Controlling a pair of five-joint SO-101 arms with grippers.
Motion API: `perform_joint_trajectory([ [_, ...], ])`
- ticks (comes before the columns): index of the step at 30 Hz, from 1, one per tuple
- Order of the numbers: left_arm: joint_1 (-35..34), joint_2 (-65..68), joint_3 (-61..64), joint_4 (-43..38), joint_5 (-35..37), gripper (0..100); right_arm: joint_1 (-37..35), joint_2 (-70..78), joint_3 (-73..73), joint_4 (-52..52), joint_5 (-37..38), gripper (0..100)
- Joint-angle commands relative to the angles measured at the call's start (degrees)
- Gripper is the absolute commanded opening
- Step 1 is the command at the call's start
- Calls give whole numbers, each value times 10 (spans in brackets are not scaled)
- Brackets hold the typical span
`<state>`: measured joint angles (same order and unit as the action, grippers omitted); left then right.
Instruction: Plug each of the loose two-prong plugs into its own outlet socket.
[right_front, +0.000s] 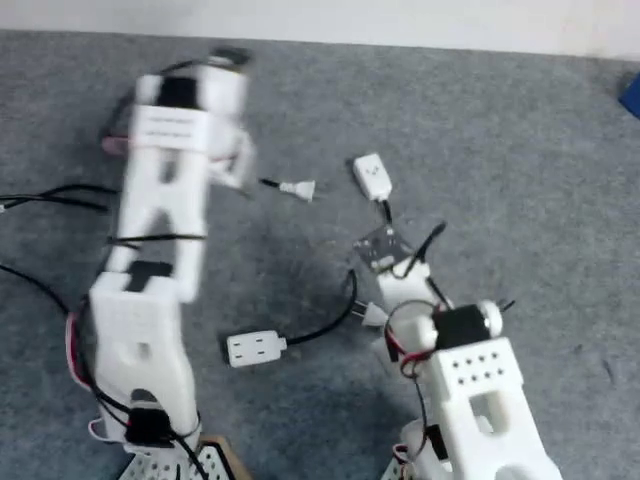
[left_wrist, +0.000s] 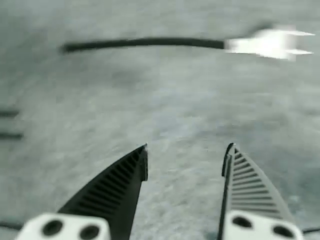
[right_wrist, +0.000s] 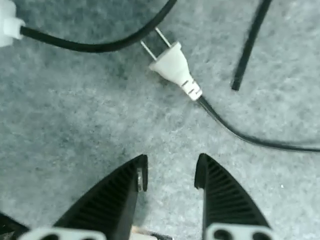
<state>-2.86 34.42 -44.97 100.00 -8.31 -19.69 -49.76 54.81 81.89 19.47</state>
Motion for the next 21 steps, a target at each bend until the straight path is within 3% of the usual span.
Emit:
perform_joint_trajectory([
  [1, -74, -7, -11, 9, 7, 253, -6, 56, -81, 14, -6, 163],
  [7, -138, -12, 68, 11, -16, 255, -9, 122, -105, -2, 69, 163],
  [14, -173, -13, 224, 8, -238, 252, -38, 139, -79, -56, 276, 163],
  [21, -288, -9, 232, -71, -316, 252, -81, 140, 13, -212, 295, 163],
])
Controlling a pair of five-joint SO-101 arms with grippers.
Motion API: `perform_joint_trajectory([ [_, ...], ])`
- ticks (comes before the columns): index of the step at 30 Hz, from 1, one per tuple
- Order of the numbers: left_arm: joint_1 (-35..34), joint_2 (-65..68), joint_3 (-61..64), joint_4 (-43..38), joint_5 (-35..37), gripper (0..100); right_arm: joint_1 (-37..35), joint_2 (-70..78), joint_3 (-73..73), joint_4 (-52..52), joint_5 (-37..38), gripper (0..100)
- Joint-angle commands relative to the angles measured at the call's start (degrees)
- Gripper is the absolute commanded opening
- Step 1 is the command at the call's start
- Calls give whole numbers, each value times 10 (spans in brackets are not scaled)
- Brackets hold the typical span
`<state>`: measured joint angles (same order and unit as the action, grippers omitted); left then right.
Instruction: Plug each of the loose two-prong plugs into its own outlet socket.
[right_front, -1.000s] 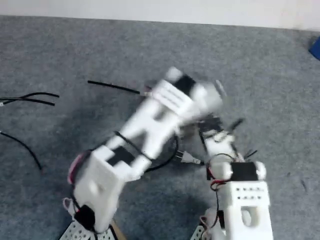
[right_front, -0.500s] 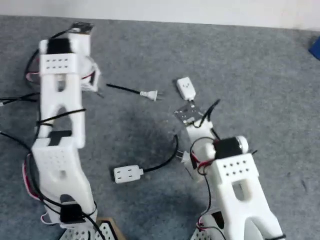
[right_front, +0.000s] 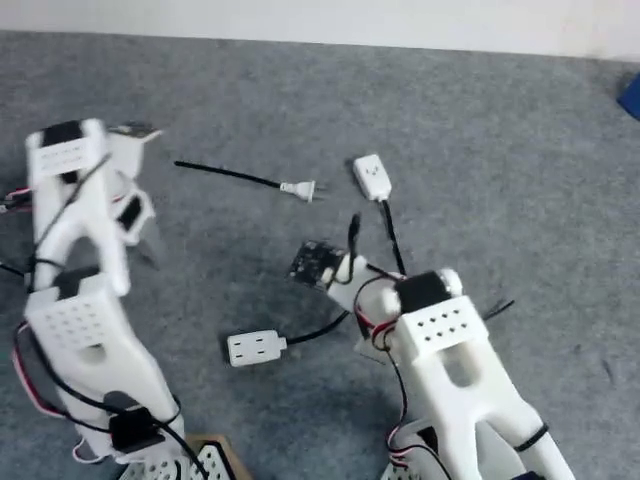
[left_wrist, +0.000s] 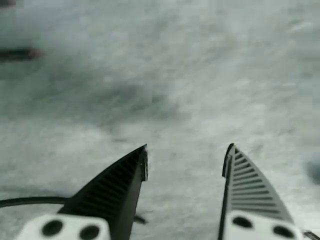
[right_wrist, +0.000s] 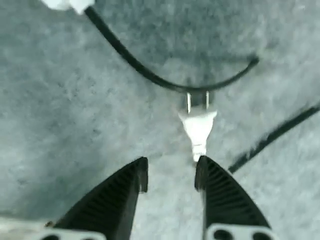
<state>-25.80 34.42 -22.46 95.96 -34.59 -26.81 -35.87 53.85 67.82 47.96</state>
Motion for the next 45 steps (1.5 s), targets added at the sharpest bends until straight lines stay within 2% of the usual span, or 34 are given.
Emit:
perform_joint_trajectory([
  [1, -73, -7, 7, -34, -70, 252, -10, 1, 34, -88, 9, 163],
  [6, -138, -5, 7, -78, -121, 252, 0, -6, 70, -134, 12, 163],
  [10, -165, -5, 28, -117, -121, 252, 35, -4, 77, -161, -57, 163],
  [16, -163, -6, 95, -172, -139, 252, 44, 45, 60, -146, 22, 160],
  [19, -163, -6, 114, -174, -171, 252, 44, 94, 35, -119, 59, 160],
  [23, -167, -6, 116, -175, -171, 252, 44, 148, -6, -114, 98, 160],
  [28, -172, -6, 116, -171, -172, 252, 53, 195, -54, -114, 106, 160],
  [37, -174, -7, 116, -171, -173, 252, 55, 227, -58, -114, 130, 158],
  [39, -174, -7, 116, -171, -173, 252, 60, 227, -57, -114, 130, 124],
  [41, -174, -7, 116, -171, -173, 252, 69, 223, -57, -113, 126, 11],
  [45, -171, -7, 116, -171, -173, 252, 80, 221, -58, -99, 125, 4],
])
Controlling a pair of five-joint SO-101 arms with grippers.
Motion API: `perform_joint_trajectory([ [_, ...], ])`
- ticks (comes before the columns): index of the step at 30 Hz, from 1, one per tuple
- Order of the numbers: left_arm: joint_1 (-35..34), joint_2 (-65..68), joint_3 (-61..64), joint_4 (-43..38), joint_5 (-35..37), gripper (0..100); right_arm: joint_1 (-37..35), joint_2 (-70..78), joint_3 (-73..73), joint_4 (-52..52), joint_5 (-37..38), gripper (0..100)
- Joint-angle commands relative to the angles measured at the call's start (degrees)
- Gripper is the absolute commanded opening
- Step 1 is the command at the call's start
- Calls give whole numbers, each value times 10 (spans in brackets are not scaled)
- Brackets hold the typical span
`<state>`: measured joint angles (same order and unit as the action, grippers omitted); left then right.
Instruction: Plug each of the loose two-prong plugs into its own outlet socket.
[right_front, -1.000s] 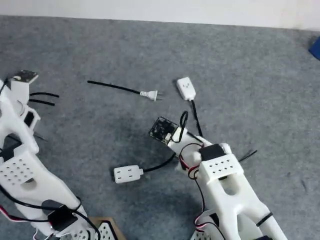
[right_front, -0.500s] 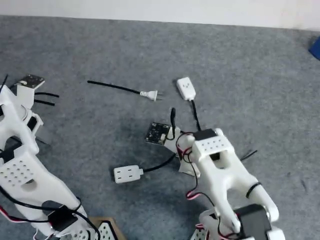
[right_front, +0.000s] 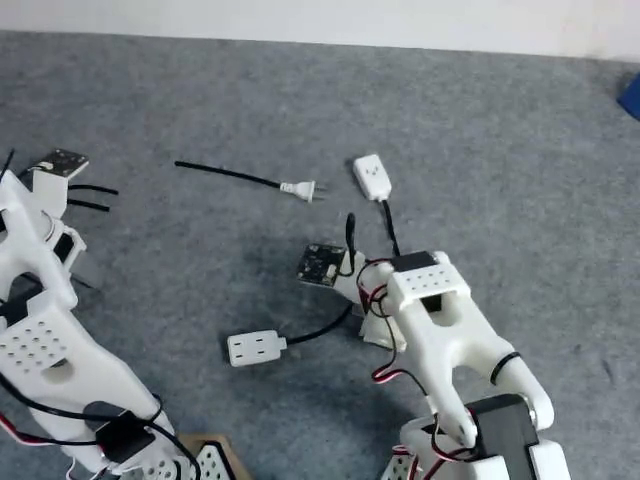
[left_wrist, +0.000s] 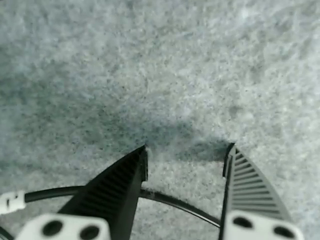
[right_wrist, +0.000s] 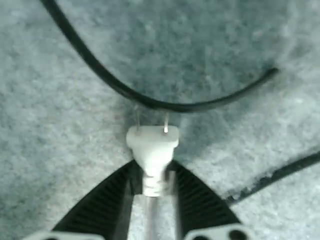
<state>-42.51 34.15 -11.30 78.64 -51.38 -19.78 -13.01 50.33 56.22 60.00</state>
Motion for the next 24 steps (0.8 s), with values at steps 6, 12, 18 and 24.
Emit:
perform_joint_trajectory([
  [6, 32, -11, 0, 4, -2, 252, 3, -46, -109, 160, -60, 7],
  [12, 123, -82, -51, 67, 74, 255, -95, -90, -304, 377, -94, 6],
  [18, 196, -189, -177, 114, 251, 257, -203, 5, -507, 448, -193, 6],
  [24, 234, -301, -209, 193, 315, 375, -255, 176, -589, 403, -316, 6],
])
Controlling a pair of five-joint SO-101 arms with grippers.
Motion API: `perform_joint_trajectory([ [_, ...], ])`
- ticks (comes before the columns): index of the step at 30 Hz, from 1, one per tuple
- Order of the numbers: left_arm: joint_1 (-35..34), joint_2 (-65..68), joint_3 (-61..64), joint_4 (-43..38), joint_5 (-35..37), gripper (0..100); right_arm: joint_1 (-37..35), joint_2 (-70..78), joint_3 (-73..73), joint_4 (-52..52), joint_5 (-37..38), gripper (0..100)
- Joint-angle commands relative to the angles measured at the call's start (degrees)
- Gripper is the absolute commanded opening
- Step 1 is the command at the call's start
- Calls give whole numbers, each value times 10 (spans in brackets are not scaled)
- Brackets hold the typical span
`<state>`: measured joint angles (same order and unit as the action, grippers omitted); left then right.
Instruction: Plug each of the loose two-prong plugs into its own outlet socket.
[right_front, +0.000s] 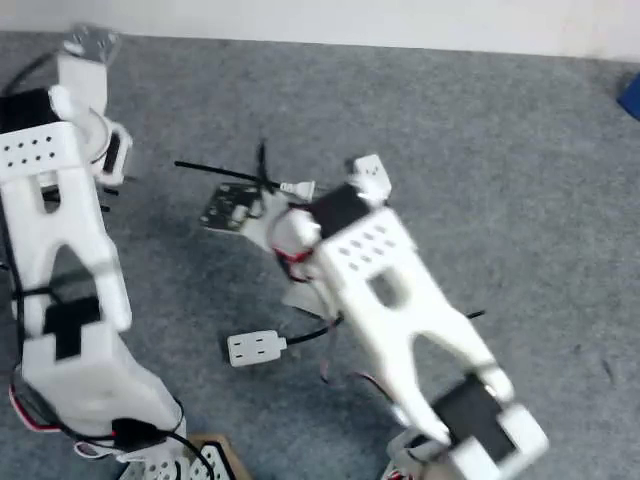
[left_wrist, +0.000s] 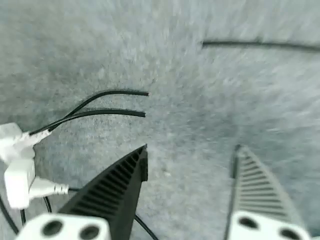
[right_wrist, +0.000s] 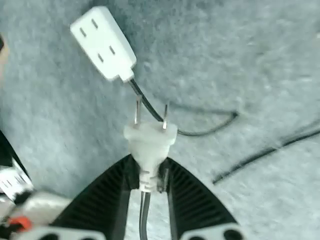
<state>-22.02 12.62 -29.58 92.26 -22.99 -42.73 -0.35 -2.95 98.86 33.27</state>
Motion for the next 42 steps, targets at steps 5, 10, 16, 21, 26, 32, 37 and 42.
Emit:
perform_joint_trajectory([
  [5, 34, -183, 40, 86, 13, 396, -38, 78, -101, -84, -124, 6],
  [10, 7, -330, 213, 72, -23, 400, 29, 58, -89, -168, -237, 6],
  [16, 7, -547, 550, -124, -59, 420, 13, -36, 113, -323, -251, 6],
  [21, 53, -647, 731, -208, -74, 438, -32, -160, 240, -330, -247, 6],
  [26, 116, -684, 779, -207, -69, 438, -69, -255, 307, -329, -230, 6],
  [32, 149, -713, 798, -210, -51, 436, -90, -247, 349, -356, -229, 6],
  [37, 150, -739, 787, -198, -51, 436, -92, -214, 354, -363, -229, 6],
  [42, 151, -741, 791, -196, -51, 436, -124, -212, 353, -362, -228, 6],
])
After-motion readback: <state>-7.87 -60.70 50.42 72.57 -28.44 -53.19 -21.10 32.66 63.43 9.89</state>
